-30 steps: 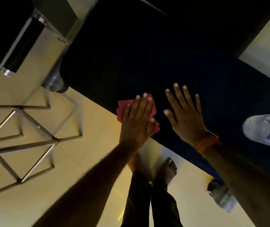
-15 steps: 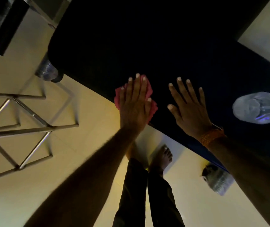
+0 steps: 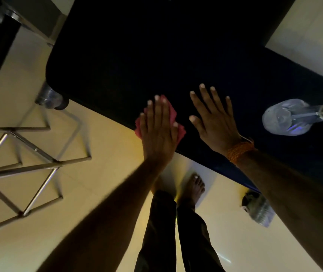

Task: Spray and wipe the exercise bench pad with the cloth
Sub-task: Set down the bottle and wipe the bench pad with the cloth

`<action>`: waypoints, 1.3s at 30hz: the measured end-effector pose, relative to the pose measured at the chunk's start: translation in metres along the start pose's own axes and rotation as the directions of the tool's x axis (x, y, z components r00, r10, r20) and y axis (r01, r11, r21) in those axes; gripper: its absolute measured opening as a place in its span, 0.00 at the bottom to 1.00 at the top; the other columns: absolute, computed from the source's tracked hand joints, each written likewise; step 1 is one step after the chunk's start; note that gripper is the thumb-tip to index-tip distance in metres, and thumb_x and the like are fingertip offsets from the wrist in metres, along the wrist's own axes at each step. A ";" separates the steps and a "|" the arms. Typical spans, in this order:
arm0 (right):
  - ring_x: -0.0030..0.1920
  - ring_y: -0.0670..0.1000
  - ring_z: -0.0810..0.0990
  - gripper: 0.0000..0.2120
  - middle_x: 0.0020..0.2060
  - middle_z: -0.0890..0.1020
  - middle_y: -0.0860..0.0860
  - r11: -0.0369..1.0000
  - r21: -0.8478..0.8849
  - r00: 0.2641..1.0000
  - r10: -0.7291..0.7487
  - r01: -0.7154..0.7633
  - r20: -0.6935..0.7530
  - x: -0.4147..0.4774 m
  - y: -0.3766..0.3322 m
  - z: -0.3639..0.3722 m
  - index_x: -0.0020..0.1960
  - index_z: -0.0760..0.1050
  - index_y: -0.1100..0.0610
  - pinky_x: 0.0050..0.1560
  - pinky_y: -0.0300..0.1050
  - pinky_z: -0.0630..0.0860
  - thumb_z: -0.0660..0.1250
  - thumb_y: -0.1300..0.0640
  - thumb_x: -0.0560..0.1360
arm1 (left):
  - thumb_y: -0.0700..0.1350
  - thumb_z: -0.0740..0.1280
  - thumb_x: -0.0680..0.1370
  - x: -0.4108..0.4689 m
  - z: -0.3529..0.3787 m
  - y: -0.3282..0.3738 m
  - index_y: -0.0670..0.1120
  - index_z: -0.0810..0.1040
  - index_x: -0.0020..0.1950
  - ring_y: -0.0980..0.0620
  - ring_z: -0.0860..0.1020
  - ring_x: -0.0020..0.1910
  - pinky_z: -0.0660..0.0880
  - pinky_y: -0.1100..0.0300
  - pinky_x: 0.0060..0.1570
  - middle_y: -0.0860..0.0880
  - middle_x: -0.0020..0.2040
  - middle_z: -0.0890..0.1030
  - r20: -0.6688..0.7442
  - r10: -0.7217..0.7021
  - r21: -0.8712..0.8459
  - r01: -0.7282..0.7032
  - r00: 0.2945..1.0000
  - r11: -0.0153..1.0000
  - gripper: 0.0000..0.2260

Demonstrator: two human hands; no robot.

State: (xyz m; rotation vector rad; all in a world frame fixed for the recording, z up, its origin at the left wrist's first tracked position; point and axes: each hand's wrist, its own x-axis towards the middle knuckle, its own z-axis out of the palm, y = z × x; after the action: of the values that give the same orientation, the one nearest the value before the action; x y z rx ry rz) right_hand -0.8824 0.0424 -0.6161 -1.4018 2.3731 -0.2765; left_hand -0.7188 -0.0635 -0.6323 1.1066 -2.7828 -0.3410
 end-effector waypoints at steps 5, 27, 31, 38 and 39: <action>0.84 0.57 0.46 0.30 0.85 0.49 0.52 0.998 0.045 0.999 0.052 -0.053 0.004 0.012 -0.002 0.001 0.85 0.50 0.48 0.78 0.69 0.44 0.47 0.41 0.85 | 0.54 0.51 0.86 0.062 -0.003 -0.031 0.42 0.57 0.83 0.41 0.54 0.83 0.53 0.42 0.80 0.41 0.84 0.56 -0.059 -0.119 0.108 0.124 0.991 0.986 0.28; 0.84 0.58 0.49 0.31 0.84 0.51 0.53 0.942 0.091 0.939 0.331 -0.323 -0.093 -0.025 -0.019 0.020 0.84 0.53 0.50 0.78 0.71 0.50 0.46 0.39 0.85 | 0.55 0.43 0.87 0.138 -0.012 -0.023 0.45 0.47 0.85 0.46 0.47 0.84 0.51 0.43 0.81 0.45 0.85 0.48 0.258 0.363 0.101 -0.399 0.895 0.911 0.28; 0.84 0.58 0.48 0.31 0.84 0.50 0.53 0.915 0.091 0.910 0.400 -0.392 -0.104 -0.042 -0.020 0.030 0.84 0.52 0.50 0.79 0.70 0.50 0.46 0.39 0.85 | 0.54 0.45 0.87 0.104 -0.008 -0.003 0.44 0.47 0.85 0.46 0.47 0.84 0.51 0.45 0.81 0.44 0.85 0.48 0.289 0.484 0.071 -0.523 0.826 0.849 0.28; 0.84 0.58 0.47 0.32 0.84 0.49 0.53 0.880 0.127 0.877 0.471 -0.459 -0.094 -0.060 -0.024 0.031 0.85 0.51 0.50 0.79 0.70 0.50 0.44 0.38 0.84 | 0.54 0.44 0.86 0.146 -0.004 0.009 0.44 0.48 0.85 0.43 0.51 0.84 0.55 0.42 0.80 0.43 0.85 0.51 0.287 0.531 0.123 -0.580 0.798 0.805 0.28; 0.84 0.58 0.47 0.32 0.85 0.48 0.52 0.874 0.135 0.872 0.480 -0.466 -0.095 -0.062 -0.024 0.032 0.85 0.50 0.50 0.79 0.70 0.50 0.44 0.38 0.85 | 0.54 0.45 0.86 0.142 -0.002 0.014 0.43 0.49 0.84 0.43 0.51 0.84 0.54 0.43 0.80 0.43 0.85 0.51 0.275 0.495 0.126 -0.541 0.824 0.832 0.28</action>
State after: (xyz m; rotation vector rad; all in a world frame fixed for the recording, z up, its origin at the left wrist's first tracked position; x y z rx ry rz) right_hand -0.8232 0.0859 -0.6234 -0.7304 2.6656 -0.3579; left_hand -0.8303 -0.1521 -0.6221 0.2926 -3.2300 -0.1324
